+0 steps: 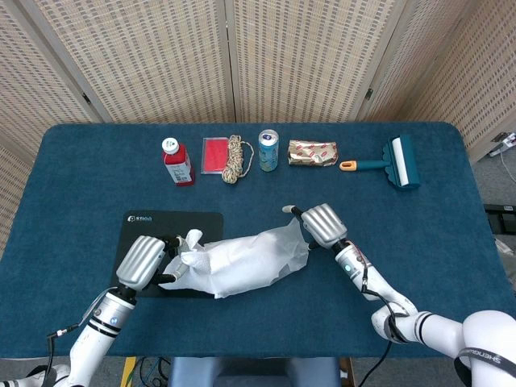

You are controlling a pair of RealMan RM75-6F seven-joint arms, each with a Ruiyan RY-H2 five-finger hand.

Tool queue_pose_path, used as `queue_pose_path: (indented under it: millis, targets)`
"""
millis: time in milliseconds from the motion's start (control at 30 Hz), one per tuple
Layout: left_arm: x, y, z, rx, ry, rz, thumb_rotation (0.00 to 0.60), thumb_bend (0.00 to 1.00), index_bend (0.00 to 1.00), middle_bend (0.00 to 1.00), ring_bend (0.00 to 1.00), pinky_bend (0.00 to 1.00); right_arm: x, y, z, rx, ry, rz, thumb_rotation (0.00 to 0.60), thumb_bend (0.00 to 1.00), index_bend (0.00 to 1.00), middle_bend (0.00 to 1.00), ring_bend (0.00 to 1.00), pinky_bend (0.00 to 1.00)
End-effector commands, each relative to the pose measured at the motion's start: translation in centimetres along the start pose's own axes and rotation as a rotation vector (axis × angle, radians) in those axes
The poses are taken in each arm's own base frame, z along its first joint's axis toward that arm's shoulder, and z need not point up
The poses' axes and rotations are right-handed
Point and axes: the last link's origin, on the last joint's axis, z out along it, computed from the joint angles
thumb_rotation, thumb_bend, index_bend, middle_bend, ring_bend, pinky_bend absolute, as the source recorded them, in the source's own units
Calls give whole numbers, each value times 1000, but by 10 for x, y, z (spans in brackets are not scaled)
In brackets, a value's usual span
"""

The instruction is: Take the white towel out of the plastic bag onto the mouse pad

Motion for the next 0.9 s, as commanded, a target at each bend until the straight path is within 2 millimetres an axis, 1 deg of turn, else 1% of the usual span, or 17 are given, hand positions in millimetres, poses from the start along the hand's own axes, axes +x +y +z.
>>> queue_pose_path:
  millis: [33, 133, 167, 233, 267, 333, 400, 467, 533, 667, 900]
  targets:
    - [-1, 0, 0, 0, -2, 0, 600, 783, 789, 539, 570, 821, -3, -5, 5, 8, -33, 33, 600, 9, 248, 1000, 1000, 1000]
    - [-2, 0, -1, 2, -3, -2, 600, 783, 789, 539, 570, 821, -4, -8, 10, 9, -55, 55, 600, 173, 275, 1000, 1000, 1000]
    - [-2, 0, -1, 3, -3, -3, 600, 783, 789, 539, 570, 821, -5, -8, 11, 8, -58, 56, 600, 268, 326, 1000, 1000, 1000]
    - [-3, -1, -1, 4, -5, -4, 600, 783, 789, 539, 570, 821, -6, -9, 13, 5, -61, 61, 600, 373, 413, 1000, 1000, 1000]
    - [-3, -1, -1, 5, -5, -3, 600, 784, 789, 538, 570, 821, -6, -9, 13, 3, -61, 63, 600, 470, 499, 1000, 1000, 1000]
    - [-3, -3, -2, 10, -5, -3, 600, 783, 789, 538, 570, 821, -7, -8, 14, -5, -56, 60, 600, 616, 621, 1000, 1000, 1000]
    - [-3, -5, -3, 18, -3, -3, 600, 783, 789, 539, 570, 821, -7, -4, 12, -18, -52, 58, 600, 704, 679, 1000, 1000, 1000]
    - [-2, -9, -4, 27, 0, -2, 600, 784, 789, 539, 570, 821, -5, 1, 10, -33, -45, 52, 600, 748, 704, 1000, 1000, 1000]
    - [0, -14, -7, 43, 4, 0, 600, 783, 789, 540, 570, 821, -2, 10, 5, -56, -37, 44, 600, 769, 709, 1000, 1000, 1000]
    - [4, -26, -14, 76, 8, 6, 600, 783, 789, 541, 570, 821, 6, 28, -6, -104, -21, 20, 600, 775, 709, 1000, 1000, 1000]
    - [8, -44, -24, 128, 17, 4, 600, 784, 788, 542, 570, 821, 18, 60, -35, -195, -3, -17, 600, 776, 709, 1000, 1000, 1000]
